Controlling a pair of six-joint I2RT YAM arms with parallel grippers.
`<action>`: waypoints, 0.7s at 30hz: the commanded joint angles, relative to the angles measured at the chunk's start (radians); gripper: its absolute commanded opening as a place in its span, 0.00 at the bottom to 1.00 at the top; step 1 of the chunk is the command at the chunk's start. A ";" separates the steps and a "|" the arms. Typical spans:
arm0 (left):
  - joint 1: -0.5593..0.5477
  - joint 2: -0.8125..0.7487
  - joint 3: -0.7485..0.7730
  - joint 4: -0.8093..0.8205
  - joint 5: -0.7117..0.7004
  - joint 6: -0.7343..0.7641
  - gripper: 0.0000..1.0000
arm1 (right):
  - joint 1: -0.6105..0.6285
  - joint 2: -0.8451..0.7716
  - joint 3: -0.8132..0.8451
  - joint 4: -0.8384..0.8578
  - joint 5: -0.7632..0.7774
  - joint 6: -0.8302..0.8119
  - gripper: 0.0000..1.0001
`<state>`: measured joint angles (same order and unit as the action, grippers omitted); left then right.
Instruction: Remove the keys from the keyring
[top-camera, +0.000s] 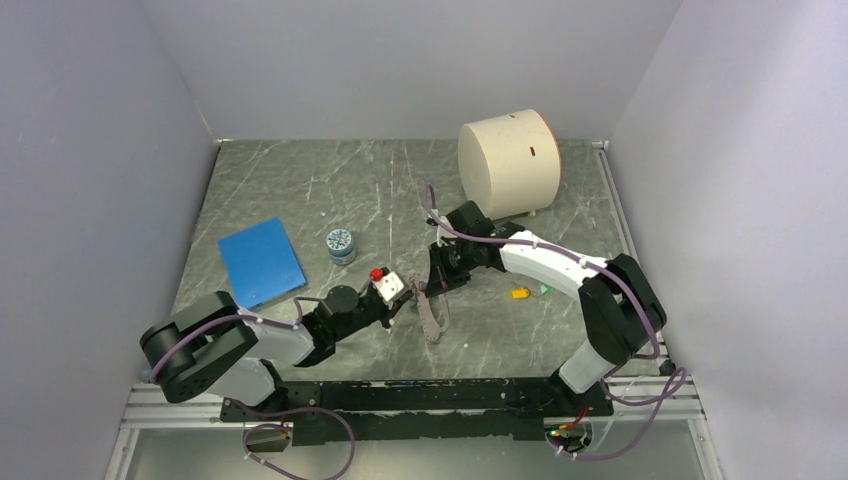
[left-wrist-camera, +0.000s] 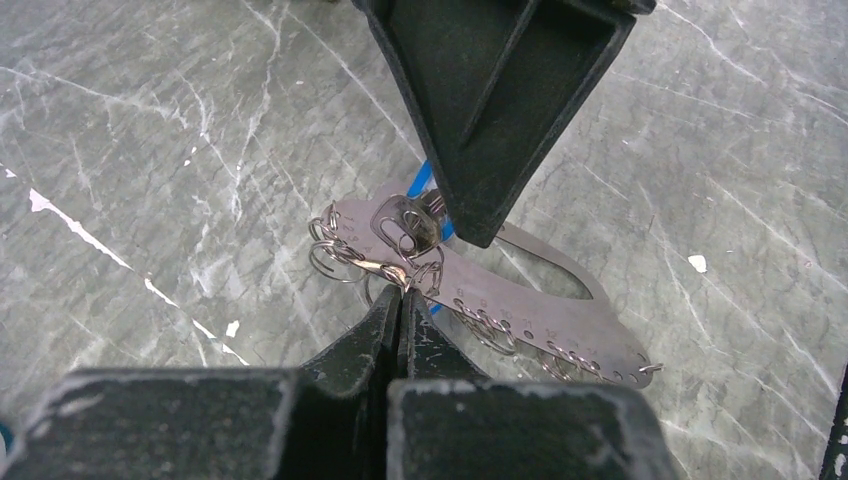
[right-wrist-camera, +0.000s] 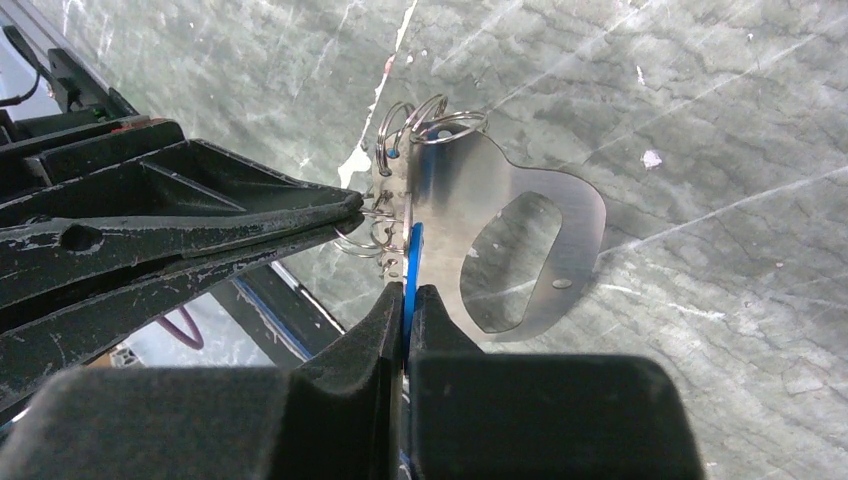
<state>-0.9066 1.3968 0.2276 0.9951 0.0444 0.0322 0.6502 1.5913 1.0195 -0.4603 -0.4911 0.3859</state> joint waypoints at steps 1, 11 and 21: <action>0.000 0.011 -0.011 0.121 -0.036 -0.021 0.03 | 0.021 0.024 -0.008 0.022 0.017 0.002 0.00; -0.003 0.018 -0.022 0.162 -0.043 -0.026 0.03 | 0.075 0.055 -0.002 0.017 0.050 0.016 0.00; -0.013 0.029 -0.052 0.209 -0.058 -0.084 0.04 | 0.085 -0.006 0.034 -0.025 0.129 -0.020 0.00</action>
<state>-0.9180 1.4403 0.1791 1.0966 0.0036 -0.0238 0.7254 1.6402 1.0199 -0.4416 -0.4137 0.3920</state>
